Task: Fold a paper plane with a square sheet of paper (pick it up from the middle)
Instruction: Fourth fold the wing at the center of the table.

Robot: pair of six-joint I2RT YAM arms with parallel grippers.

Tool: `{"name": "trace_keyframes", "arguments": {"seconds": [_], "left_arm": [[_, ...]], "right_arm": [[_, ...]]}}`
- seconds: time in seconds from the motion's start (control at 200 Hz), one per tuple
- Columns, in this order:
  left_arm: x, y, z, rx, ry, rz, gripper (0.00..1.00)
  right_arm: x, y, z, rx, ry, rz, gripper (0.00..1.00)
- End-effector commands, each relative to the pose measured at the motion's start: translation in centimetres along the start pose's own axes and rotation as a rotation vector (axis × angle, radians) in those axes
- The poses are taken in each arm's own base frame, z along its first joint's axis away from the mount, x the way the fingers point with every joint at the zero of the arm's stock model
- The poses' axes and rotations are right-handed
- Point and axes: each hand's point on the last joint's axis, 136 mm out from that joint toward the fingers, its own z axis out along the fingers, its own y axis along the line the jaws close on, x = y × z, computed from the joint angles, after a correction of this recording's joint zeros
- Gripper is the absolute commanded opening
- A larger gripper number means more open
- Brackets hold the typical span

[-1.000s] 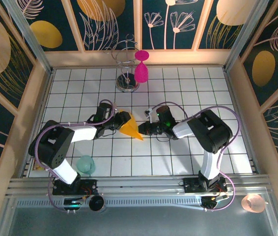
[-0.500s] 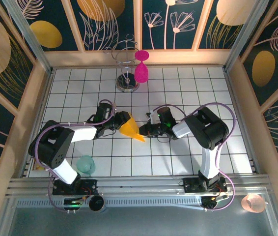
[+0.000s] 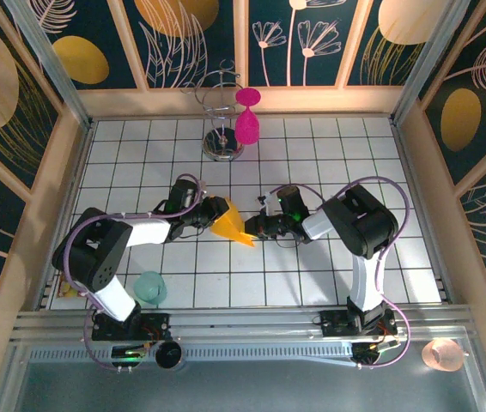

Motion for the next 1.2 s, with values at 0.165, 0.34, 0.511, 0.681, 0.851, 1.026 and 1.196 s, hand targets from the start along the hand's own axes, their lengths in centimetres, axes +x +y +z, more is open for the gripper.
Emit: {"name": "trace_keyframes", "arguments": {"seconds": [0.165, 0.34, 0.511, 0.681, 0.851, 1.026, 1.196], "left_arm": [[0.6, -1.3, 1.6, 0.05, 0.054, 0.035, 0.23], [0.5, -1.0, 2.2, 0.034, 0.063, 0.037, 0.18], [0.1, -0.4, 2.5, -0.004, 0.047, 0.032, 0.15], [-0.1, 0.4, 2.8, -0.041, 0.038, 0.024, 0.11], [-0.2, 0.8, 3.1, -0.056, 0.037, 0.02, 0.1], [-0.3, 0.9, 3.3, -0.062, 0.04, 0.024, 0.09], [-0.4, 1.3, 3.6, -0.087, 0.041, 0.024, 0.09]], "right_arm": [[0.0, -0.5, 0.3, -0.002, 0.031, 0.078, 0.0], [0.1, -0.8, 0.3, 0.009, 0.038, 0.097, 0.0], [0.2, -0.8, 0.4, 0.013, 0.041, 0.105, 0.0], [0.3, -0.8, 0.3, 0.016, 0.04, 0.108, 0.0], [0.2, -0.7, 0.2, 0.016, 0.038, 0.105, 0.0], [0.2, -0.6, 0.2, 0.015, 0.037, 0.108, 0.02], [-0.2, 0.6, -0.4, 0.011, 0.017, 0.071, 0.13]]}}
